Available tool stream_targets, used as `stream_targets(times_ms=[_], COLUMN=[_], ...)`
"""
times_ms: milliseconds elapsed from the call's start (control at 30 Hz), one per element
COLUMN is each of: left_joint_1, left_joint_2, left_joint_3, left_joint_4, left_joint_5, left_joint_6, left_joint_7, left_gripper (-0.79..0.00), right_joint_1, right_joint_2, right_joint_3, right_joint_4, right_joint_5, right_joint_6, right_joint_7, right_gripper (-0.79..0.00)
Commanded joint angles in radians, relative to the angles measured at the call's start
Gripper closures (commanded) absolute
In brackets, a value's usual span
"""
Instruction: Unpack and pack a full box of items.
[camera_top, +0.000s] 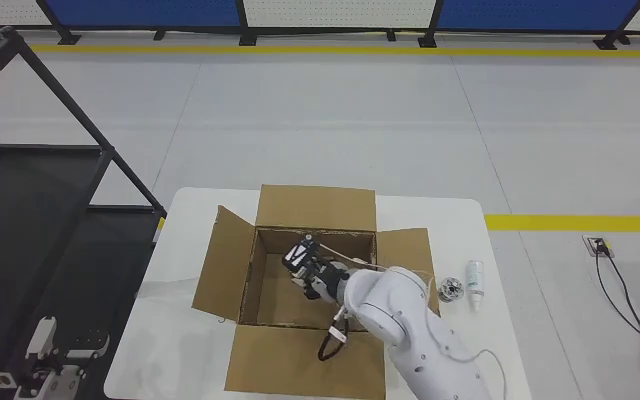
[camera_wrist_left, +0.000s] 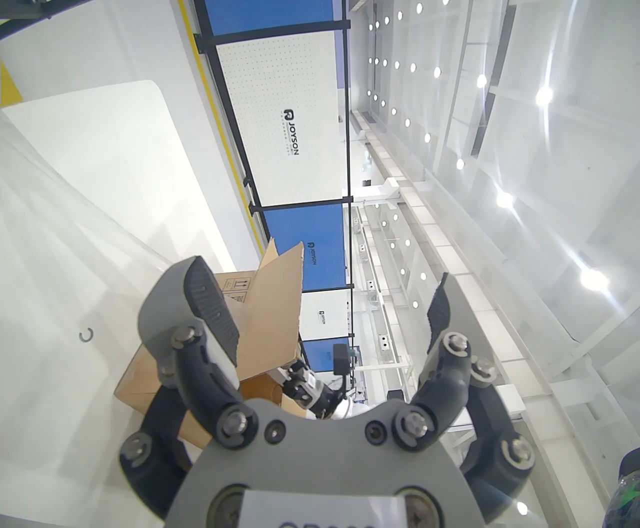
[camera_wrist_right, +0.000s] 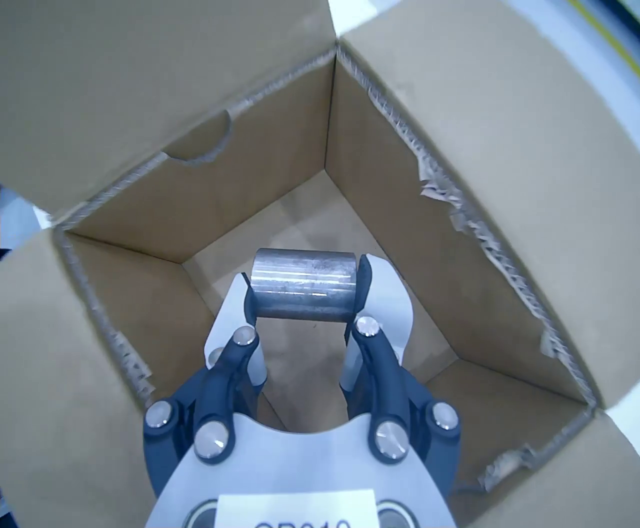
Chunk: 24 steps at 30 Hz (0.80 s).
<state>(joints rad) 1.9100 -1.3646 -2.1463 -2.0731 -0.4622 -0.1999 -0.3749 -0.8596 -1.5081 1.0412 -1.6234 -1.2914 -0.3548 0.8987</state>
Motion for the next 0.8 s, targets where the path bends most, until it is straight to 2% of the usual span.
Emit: stream_targets(times_ms=[0,133,267,433,500,767], left_joint_1=[0.002,0.004,0.005,0.004,0.004,0.001], left_joint_2=[0.000,-0.001,-0.001,0.000,0.001,0.003], left_joint_3=[0.001,0.001,-0.001,-0.005,-0.006,-0.019], left_joint_4=[-0.002,-0.001,0.001,0.008,0.010,0.027], left_joint_5=[-0.002,-0.010,-0.021,-0.029,-0.031,-0.042], left_joint_6=[-0.003,-0.007,-0.010,-0.015,-0.020,-0.027], left_joint_7=[-0.004,-0.010,-0.019,-0.041,-0.049,-0.081], left_gripper=[-0.785,-0.785,-0.785,-0.785,-0.785,-0.785], right_joint_1=[-0.063,-0.183,-0.321,-0.479,-0.531,-0.531], right_joint_2=[0.011,0.029,0.044,0.061,0.066,0.066], right_joint_3=[0.034,0.084,0.163,0.274,0.314,0.314], right_joint_4=[-0.104,-0.274,-0.417,-0.514,-0.529,-0.529], right_joint_5=[-0.025,-0.073,-0.017,0.100,0.124,0.124], right_joint_6=[-0.004,0.022,0.039,0.002,0.024,0.024], right_joint_7=[-0.016,-0.057,-0.124,-0.233,-0.265,-0.265], right_gripper=[0.000,0.000,0.000,0.000,0.000,0.000])
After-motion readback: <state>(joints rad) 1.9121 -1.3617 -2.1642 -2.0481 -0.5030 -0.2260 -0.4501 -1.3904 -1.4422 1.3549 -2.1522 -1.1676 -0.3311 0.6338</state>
